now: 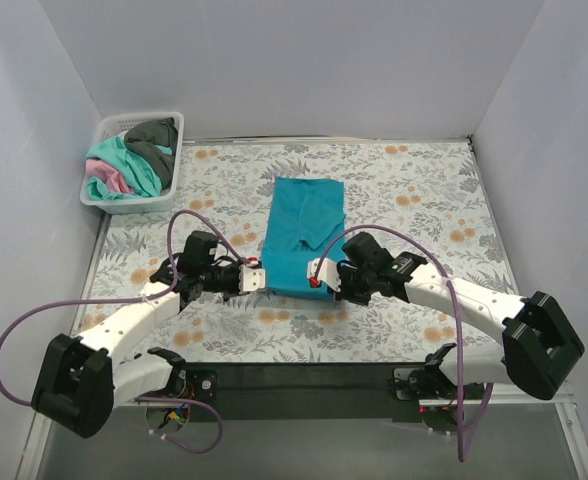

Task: Fold and stack the t-shirts
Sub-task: Fold the tshirt

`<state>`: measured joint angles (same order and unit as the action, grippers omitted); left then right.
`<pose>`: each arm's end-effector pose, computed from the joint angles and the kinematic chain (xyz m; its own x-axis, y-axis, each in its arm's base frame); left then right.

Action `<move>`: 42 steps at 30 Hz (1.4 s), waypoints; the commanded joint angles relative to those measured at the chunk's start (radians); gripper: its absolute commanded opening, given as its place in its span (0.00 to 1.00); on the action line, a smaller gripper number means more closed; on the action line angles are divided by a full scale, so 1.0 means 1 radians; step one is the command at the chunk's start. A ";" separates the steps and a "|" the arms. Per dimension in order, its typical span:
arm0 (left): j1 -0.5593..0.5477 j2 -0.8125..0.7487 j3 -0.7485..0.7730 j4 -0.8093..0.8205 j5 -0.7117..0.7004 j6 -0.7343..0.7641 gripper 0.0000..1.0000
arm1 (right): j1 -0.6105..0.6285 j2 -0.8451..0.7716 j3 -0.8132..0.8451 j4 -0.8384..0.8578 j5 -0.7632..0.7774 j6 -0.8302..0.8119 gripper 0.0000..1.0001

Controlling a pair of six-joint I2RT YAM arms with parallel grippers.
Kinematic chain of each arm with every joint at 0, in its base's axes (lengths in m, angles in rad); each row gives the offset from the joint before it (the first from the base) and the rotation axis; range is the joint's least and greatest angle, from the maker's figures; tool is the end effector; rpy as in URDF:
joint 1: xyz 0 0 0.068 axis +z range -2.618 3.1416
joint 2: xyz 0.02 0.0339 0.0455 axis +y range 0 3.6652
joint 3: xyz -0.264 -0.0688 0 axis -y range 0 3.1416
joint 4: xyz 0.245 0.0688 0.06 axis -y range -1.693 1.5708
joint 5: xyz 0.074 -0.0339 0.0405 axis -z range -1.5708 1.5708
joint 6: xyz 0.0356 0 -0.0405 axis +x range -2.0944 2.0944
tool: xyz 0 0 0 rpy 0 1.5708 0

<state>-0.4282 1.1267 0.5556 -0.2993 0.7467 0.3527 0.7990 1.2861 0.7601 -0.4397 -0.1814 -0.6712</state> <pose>0.1807 -0.1091 0.1934 -0.4099 0.4658 -0.7842 0.9000 0.3463 -0.2647 0.1697 0.1836 0.2061 0.0337 -0.8424 -0.5377 -0.9648 0.1130 -0.2376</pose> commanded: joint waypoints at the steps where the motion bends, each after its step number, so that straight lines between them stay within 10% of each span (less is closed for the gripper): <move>1: -0.006 -0.083 0.047 -0.164 0.063 -0.023 0.00 | 0.005 -0.042 0.048 -0.155 -0.117 0.004 0.01; 18: -0.007 -0.387 0.228 -0.471 0.114 -0.219 0.00 | 0.000 -0.136 0.281 -0.494 -0.306 -0.117 0.01; 42: 0.262 0.238 0.509 -0.181 0.267 -0.238 0.00 | -0.289 0.444 0.856 -0.551 -0.354 -0.408 0.01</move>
<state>-0.1822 1.2972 1.0187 -0.5404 0.9836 0.0971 0.5587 1.6318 1.5177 -0.9707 -0.5083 -0.9878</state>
